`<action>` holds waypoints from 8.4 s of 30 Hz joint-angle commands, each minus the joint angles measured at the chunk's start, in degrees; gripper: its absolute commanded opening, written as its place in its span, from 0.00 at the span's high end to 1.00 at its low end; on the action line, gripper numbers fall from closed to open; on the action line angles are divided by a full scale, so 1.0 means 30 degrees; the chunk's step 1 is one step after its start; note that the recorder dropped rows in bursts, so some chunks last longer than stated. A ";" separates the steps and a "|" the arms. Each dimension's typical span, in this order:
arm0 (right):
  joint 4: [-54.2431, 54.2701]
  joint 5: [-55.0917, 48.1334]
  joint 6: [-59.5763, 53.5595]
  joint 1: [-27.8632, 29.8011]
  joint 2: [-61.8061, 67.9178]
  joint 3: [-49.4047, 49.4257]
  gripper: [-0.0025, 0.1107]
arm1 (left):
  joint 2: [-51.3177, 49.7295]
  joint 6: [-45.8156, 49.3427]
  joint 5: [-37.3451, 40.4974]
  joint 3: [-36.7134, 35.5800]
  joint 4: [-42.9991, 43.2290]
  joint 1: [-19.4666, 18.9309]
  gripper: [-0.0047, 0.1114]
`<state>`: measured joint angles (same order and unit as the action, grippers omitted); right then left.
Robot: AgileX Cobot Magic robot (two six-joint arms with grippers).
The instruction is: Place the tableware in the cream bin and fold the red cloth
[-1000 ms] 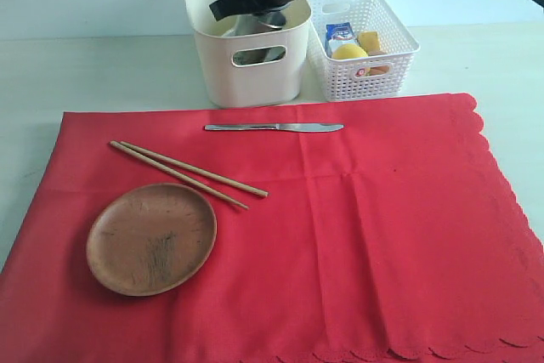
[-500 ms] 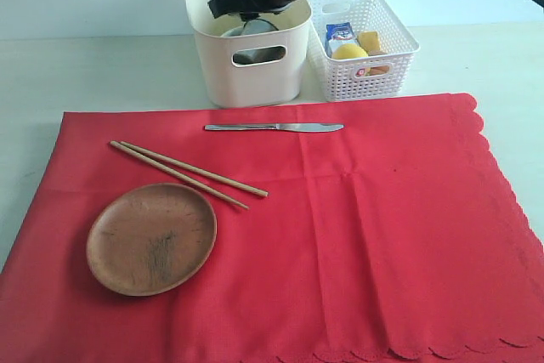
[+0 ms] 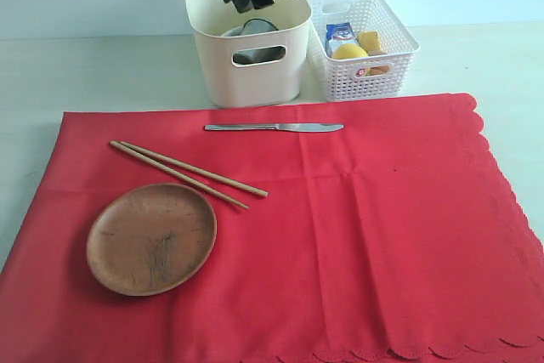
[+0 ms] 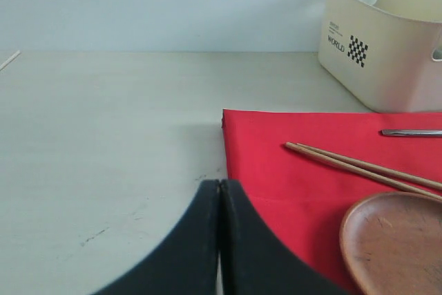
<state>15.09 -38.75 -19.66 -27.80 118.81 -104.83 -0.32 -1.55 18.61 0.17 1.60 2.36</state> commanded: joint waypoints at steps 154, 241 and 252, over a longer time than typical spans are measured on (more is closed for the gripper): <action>0.0213 -0.2211 -0.9567 -0.1698 0.6552 0.0161 0.60 | 0.0107 -0.0045 -0.0104 -0.0056 0.0132 -0.0032 0.96; 0.3324 1.1574 -0.7626 -0.0730 0.2398 0.0161 0.57 | 0.0107 -0.0045 -0.0104 -0.0056 0.0132 -0.0032 0.96; 0.1356 0.4287 -0.7057 -0.0382 0.0096 0.0161 0.42 | 0.0107 -0.0045 -0.0104 -0.0056 0.0132 -0.0032 0.96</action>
<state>22.64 -17.94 -41.31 -29.90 121.65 -104.21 -0.32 -1.55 18.61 0.17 1.60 2.36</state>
